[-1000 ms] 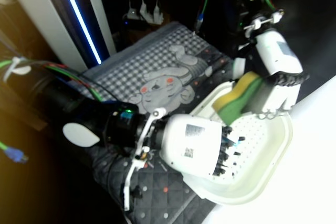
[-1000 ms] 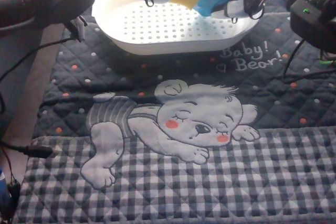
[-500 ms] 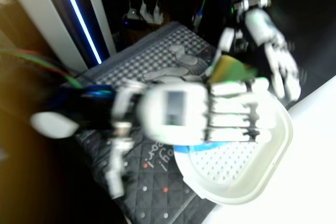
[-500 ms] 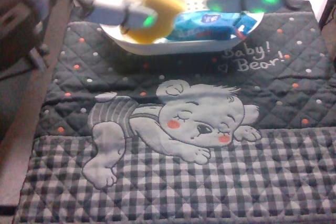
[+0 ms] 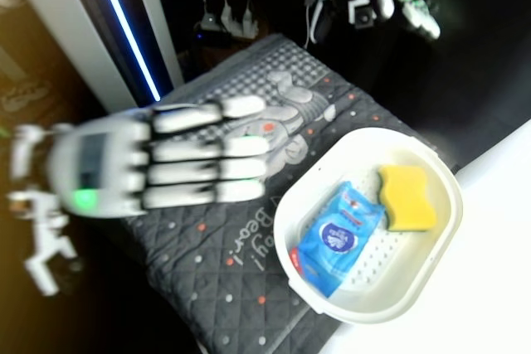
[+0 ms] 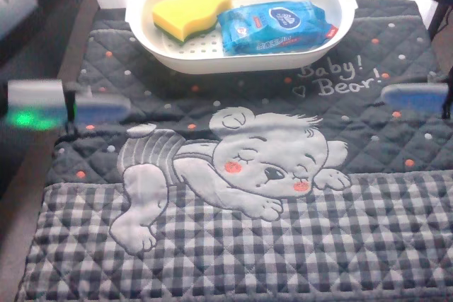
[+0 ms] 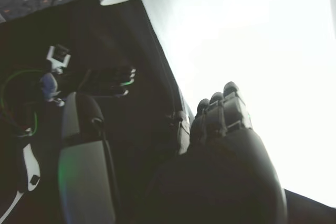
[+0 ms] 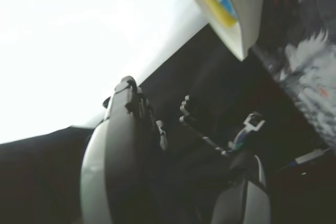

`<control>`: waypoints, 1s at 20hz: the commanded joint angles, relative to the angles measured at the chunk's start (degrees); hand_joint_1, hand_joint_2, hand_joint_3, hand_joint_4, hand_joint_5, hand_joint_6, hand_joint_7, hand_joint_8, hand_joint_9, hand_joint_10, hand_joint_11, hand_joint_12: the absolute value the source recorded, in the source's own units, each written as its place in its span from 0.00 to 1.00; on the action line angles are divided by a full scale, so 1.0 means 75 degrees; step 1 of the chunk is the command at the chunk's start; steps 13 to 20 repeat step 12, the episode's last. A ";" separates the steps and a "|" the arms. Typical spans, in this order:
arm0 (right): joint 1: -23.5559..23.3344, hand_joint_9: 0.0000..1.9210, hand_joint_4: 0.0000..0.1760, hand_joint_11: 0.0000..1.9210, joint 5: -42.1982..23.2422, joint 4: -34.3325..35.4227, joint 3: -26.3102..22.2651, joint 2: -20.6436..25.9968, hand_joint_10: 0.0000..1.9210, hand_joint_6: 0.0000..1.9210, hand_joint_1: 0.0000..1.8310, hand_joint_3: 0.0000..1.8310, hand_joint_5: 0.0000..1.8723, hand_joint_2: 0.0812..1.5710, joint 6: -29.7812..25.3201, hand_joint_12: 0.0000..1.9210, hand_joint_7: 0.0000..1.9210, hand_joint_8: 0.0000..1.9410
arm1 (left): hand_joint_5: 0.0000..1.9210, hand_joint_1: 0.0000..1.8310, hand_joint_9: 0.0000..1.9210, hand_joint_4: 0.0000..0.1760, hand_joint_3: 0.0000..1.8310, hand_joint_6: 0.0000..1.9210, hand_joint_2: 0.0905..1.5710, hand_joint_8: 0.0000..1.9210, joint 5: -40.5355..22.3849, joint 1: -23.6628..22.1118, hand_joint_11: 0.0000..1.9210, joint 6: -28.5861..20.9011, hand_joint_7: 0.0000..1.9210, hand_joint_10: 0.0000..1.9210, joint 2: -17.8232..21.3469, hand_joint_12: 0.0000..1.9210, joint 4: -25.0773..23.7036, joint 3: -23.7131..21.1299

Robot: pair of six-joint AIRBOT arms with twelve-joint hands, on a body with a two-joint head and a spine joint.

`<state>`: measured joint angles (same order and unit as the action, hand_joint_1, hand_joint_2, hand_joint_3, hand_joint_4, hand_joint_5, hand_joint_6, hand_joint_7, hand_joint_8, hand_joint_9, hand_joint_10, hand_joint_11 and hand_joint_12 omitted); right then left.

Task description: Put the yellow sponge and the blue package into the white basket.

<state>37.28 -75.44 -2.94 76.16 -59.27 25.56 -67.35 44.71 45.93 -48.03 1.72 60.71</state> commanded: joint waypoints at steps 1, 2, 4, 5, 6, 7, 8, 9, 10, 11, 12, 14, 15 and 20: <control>0.0048 0.00 1.00 0.00 -0.1153 0.0189 -0.0096 0.0103 0.00 0.00 0.34 0.00 0.00 0.59 -0.0023 0.00 0.00 0.00 | 0.01 0.50 0.01 0.85 0.00 0.00 0.53 0.00 -0.1451 0.0080 0.04 0.0006 0.00 0.00 0.0122 0.02 0.0216 -0.0058; 0.0247 0.00 1.00 0.00 -0.1286 0.0247 -0.0199 0.0140 0.00 0.00 0.33 0.01 0.00 0.60 -0.0023 0.00 0.00 0.00 | 0.00 0.49 0.00 0.91 0.00 0.00 0.53 0.00 -0.1810 0.0403 0.02 0.0005 0.00 0.00 0.0189 0.01 0.0343 -0.0201; 0.0778 0.00 1.00 0.00 -0.1756 0.0494 -0.0427 0.0239 0.00 0.00 0.32 0.01 0.00 0.61 -0.0023 0.00 0.00 0.00 | 0.00 0.52 0.00 0.91 0.00 0.00 0.53 0.00 -0.2483 0.1026 0.00 0.0005 0.00 0.00 0.0220 0.01 0.0599 -0.0448; 0.0998 0.00 1.00 0.00 -0.2005 0.0659 -0.0546 0.0308 0.00 0.00 0.30 0.00 0.00 0.60 -0.0023 0.00 0.00 0.00 | 0.00 0.51 0.00 0.96 0.00 0.00 0.53 0.00 -0.2747 0.1261 0.02 0.0005 0.00 0.00 0.0226 0.01 0.0701 -0.0553; 0.1402 0.00 1.00 0.00 -0.2485 0.0946 -0.0746 0.0428 0.00 0.00 0.30 0.00 0.00 0.60 -0.0023 0.00 0.00 0.00 | 0.00 0.45 0.00 0.98 0.00 0.00 0.52 0.00 -0.3096 0.1548 0.01 0.0005 0.00 0.00 0.0234 0.01 0.0837 -0.0686; 0.1868 0.00 1.00 0.00 -0.2974 0.1245 -0.0958 0.0538 0.00 0.00 0.36 0.00 0.00 0.60 -0.0023 0.00 0.00 0.00 | 0.00 0.41 0.01 0.89 0.01 0.00 0.51 0.00 -0.3489 0.1864 0.00 0.0004 0.00 0.01 0.0236 0.17 0.0996 -0.0826; 0.2176 0.00 1.00 0.00 -0.3266 0.1423 -0.1078 0.0586 0.00 0.00 0.36 0.00 0.00 0.61 -0.0023 0.00 0.00 0.00 | 0.00 0.36 0.00 0.75 0.01 0.00 0.57 0.00 -0.3712 0.2036 0.00 0.0004 0.00 0.00 0.0234 0.22 0.1087 -0.0893; 0.2453 0.00 1.00 0.00 -0.3406 0.1678 -0.1246 0.0614 0.00 0.00 0.40 0.00 0.00 0.61 -0.0023 0.00 0.00 0.00 | 0.00 0.32 0.00 0.95 0.01 0.00 0.61 0.00 -0.3939 0.2257 0.00 0.0005 0.00 0.00 0.0231 0.28 0.1205 -0.0987; 0.2565 0.00 0.95 0.00 -0.3406 0.1725 -0.1334 0.0603 0.00 0.01 0.46 0.00 0.05 0.57 -0.0023 0.00 0.03 0.00 | 0.00 0.37 0.00 0.99 0.00 0.00 0.62 0.00 -0.4137 0.2446 0.00 0.0006 0.00 0.00 0.0228 0.15 0.1300 -0.1052; 0.2617 0.00 0.87 0.00 -0.3406 0.1724 -0.1356 0.0539 0.00 0.01 0.46 0.00 0.07 0.57 -0.0023 0.00 0.02 0.00 | 0.00 0.36 0.00 1.00 0.00 0.00 0.62 0.00 -0.4252 0.2674 0.00 -0.0058 0.00 0.00 0.0231 0.11 0.1460 -0.1133; 0.2701 0.00 0.97 0.00 -0.3406 0.1727 -0.1354 0.0466 0.00 0.00 0.40 0.00 0.03 0.57 -0.0023 0.00 0.01 0.00 | 0.00 0.41 0.00 1.00 0.00 0.00 0.63 0.00 -0.4253 0.2811 0.00 -0.0123 0.00 0.00 0.0205 0.02 0.1571 -0.1171; 0.2701 0.00 0.97 0.00 -0.3406 0.1727 -0.1354 0.0466 0.00 0.00 0.40 0.00 0.03 0.57 -0.0023 0.00 0.01 0.00 | 0.00 0.41 0.00 1.00 0.00 0.00 0.63 0.00 -0.4253 0.2811 0.00 -0.0123 0.00 0.00 0.0205 0.02 0.1571 -0.1171; 0.2701 0.00 0.97 0.00 -0.3406 0.1727 -0.1354 0.0466 0.00 0.00 0.40 0.00 0.03 0.57 -0.0023 0.00 0.01 0.00 | 0.00 0.41 0.00 1.00 0.00 0.00 0.63 0.00 -0.4253 0.2811 0.00 -0.0123 0.00 0.00 0.0205 0.02 0.1571 -0.1171; 0.2701 0.00 0.97 0.00 -0.3406 0.1727 -0.1354 0.0466 0.00 0.00 0.40 0.00 0.03 0.57 -0.0023 0.00 0.01 0.00 | 0.00 0.41 0.00 1.00 0.00 0.00 0.63 0.00 -0.4253 0.2811 0.00 -0.0123 0.00 0.00 0.0205 0.02 0.1571 -0.1171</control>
